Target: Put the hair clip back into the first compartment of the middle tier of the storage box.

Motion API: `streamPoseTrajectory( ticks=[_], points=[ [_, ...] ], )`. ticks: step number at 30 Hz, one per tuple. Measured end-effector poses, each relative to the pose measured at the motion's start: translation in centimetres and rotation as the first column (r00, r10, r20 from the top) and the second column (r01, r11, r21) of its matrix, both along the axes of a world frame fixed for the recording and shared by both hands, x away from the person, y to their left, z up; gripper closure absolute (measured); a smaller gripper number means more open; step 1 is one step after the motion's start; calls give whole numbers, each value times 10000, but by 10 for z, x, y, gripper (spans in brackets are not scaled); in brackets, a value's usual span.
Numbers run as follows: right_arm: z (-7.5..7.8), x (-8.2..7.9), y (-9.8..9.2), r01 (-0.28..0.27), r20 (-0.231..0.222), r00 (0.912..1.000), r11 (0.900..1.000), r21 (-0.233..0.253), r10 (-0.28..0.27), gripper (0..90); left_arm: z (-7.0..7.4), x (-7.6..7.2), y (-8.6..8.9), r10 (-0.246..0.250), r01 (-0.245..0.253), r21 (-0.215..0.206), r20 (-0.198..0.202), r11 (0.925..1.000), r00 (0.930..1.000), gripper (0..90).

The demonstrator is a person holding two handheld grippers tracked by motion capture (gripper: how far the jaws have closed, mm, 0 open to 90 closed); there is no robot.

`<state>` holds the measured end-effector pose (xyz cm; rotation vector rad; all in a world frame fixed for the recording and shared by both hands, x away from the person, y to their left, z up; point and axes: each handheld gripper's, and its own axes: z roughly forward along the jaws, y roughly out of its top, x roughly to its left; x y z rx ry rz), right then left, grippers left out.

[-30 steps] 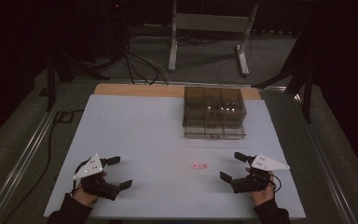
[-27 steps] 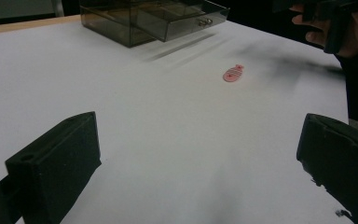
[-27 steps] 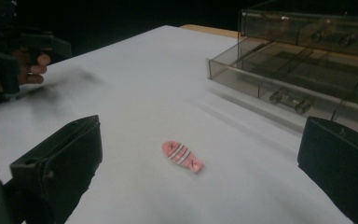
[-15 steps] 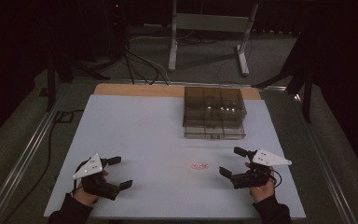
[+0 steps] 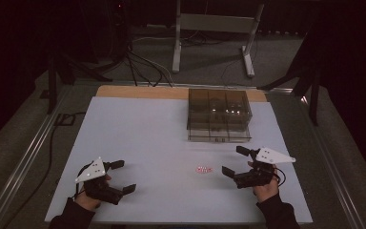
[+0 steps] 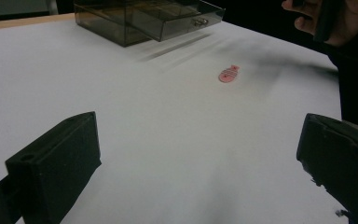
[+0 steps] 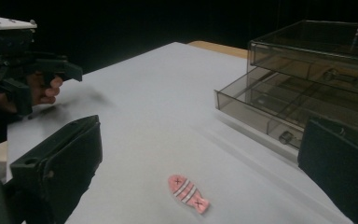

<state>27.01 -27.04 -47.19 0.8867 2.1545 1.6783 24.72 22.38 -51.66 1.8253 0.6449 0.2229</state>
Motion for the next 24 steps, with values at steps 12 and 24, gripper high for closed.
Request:
streamPoseTrajectory(
  ticks=[12,24],
  points=[
    [-1,12,14,-559,-252,9981,9984,-10,559,0,0,0,1,23,-24,-58,-22,10000,10000,4],
    [-2,19,25,-890,-276,9957,9959,-148,886,0,0,0,1,20,-20,-66,-48,10000,10000,4]
  ],
)
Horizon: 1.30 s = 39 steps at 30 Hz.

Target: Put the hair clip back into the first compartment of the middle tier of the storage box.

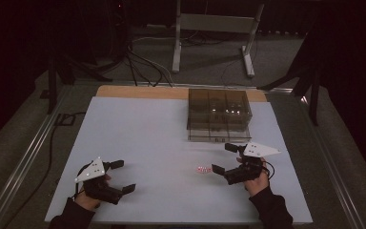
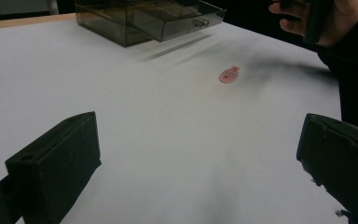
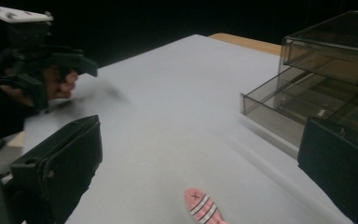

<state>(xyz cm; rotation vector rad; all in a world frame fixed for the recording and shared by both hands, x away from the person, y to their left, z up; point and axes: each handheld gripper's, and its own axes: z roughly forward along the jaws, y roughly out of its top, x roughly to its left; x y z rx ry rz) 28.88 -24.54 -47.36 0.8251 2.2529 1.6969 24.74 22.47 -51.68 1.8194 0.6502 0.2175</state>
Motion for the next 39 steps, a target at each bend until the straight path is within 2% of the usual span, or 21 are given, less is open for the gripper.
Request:
streamPoseTrajectory(
  ticks=[10,20,24,29,34,36,39],
  points=[
    [-8,10,12,-545,-462,9975,9984,-125,539,0,0,0,0,-12,12,14,29,10000,10000,4],
    [-17,20,20,-866,-864,9927,9959,-255,841,0,0,-1,-1,-72,72,10,45,10000,10000,4],
    [-20,23,23,-1009,-817,9919,9940,-428,971,0,0,0,0,-54,53,25,34,10000,10000,4],
    [-23,26,27,-1221,-952,9887,9908,-579,1162,0,0,-1,0,-76,76,11,42,10000,10000,4],
    [-31,30,30,-1475,-1479,9795,9869,-653,1366,0,0,-1,-1,-91,91,31,48,10000,9999,4],
    [-32,31,29,-1479,-1579,9780,9869,-644,1362,0,0,-1,-1,-76,76,29,50,10000,10000,4],
    [-36,34,31,-1490,-1745,9758,9850,-875,1321,0,0,-1,-1,-95,95,92,62,9999,9999,4]
  ],
)
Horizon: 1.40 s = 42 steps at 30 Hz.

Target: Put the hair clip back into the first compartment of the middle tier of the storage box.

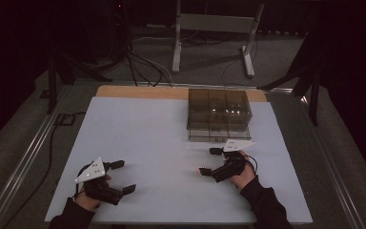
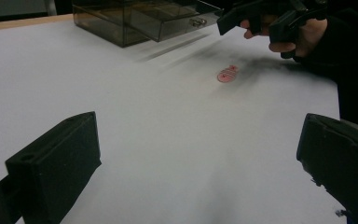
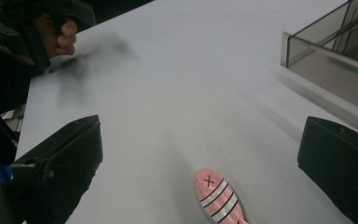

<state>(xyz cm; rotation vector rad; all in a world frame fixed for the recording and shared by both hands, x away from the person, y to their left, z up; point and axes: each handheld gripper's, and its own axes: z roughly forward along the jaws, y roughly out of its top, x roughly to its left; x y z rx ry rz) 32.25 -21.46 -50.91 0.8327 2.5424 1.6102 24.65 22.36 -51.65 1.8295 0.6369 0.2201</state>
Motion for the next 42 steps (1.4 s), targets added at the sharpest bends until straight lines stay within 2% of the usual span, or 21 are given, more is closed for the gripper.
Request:
streamPoseTrajectory(
  ticks=[3,4,9,10,13,14,16,19,26,28,30,38,41,42],
  points=[
    [-2,0,1,29,-78,10000,10000,-70,-30,0,0,0,0,-20,20,4,-1,10000,10000,4],
    [-4,1,1,212,-160,9996,9996,-181,-215,114,0,0,-1,-25,25,1,10,10000,10000,4],
    [-7,4,2,248,-312,9992,9985,-482,-263,164,0,0,0,-28,28,-7,-10,10000,10000,4],
    [-8,5,2,212,-351,9991,9974,-682,-236,237,0,0,0,-31,31,-22,7,10000,10000,4],
    [-10,6,3,287,-235,9992,9912,-1292,-320,328,0,0,0,-27,27,-28,-11,10000,10000,4],
    [-10,6,3,287,-235,9992,9912,-1292,-320,328,0,0,0,-27,27,-28,-11,10000,10000,4],
    [-13,8,3,221,-334,9991,9878,-1544,-275,425,0,0,0,-43,43,-16,-2,10000,10000,4],
    [-14,9,4,100,-385,9991,9844,-1759,-170,481,0,0,0,-85,85,-68,-33,9999,10000,4],
    [-19,11,7,-139,-609,9981,9749,-2220,3,522,0,0,0,-117,117,-36,-11,9999,9999,4],
    [-22,11,9,-174,-592,9982,9671,-2538,25,544,-1,0,0,-136,136,-32,-7,9999,9999,4],
    [-22,11,9,-133,-426,9991,9635,-2672,19,586,-1,1,0,-133,133,-44,-65,9999,9999,4],
    [-20,8,11,-208,-248,9996,9547,-2967,140,610,-1,1,0,-131,131,-61,-52,9999,9999,4],
    [-20,5,15,-507,-147,9987,9489,-3114,485,697,-1,1,0,-96,96,-53,-62,9999,9999,4],
    [-19,4,16,-521,-162,9986,9479,-3142,495,698,-1,1,0,-104,104,-69,-74,9999,9999,4]
  ],
)
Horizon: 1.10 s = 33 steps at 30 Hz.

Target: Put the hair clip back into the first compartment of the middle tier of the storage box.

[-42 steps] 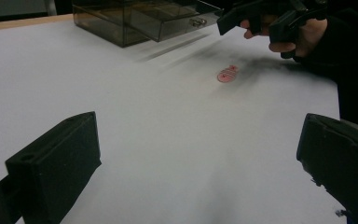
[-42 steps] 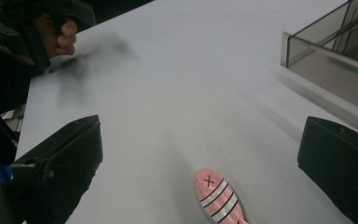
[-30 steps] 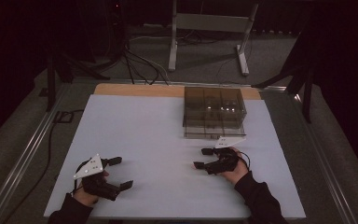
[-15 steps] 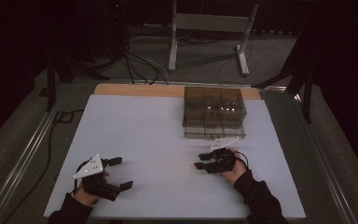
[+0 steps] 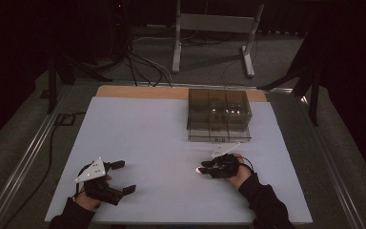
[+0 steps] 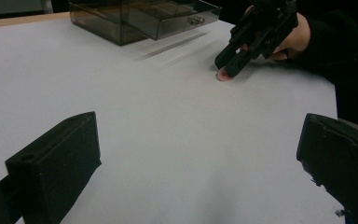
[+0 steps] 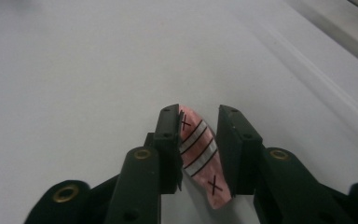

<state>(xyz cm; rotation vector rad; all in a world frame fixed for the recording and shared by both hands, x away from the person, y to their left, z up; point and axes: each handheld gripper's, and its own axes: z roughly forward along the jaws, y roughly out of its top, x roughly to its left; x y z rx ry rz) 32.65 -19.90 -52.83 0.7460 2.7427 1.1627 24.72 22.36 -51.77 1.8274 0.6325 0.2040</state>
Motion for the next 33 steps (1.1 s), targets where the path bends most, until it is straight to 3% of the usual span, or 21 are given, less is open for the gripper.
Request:
streamPoseTrajectory(
  ticks=[13,20,27,33],
  points=[
    [9,-10,3,-215,704,9972,9990,-385,242,827,0,0,0,26,-26,131,26,9999,10000,4],
    [11,-12,3,-343,619,9974,9989,-320,362,857,0,0,0,7,-7,128,40,9999,10000,4],
    [4,-13,7,-490,389,9979,9973,-548,511,789,0,0,0,18,-18,161,25,9999,10000,4],
    [4,-17,11,-643,529,9962,9946,-819,687,846,0,0,0,11,-12,169,27,9999,10000,4]
  ],
)
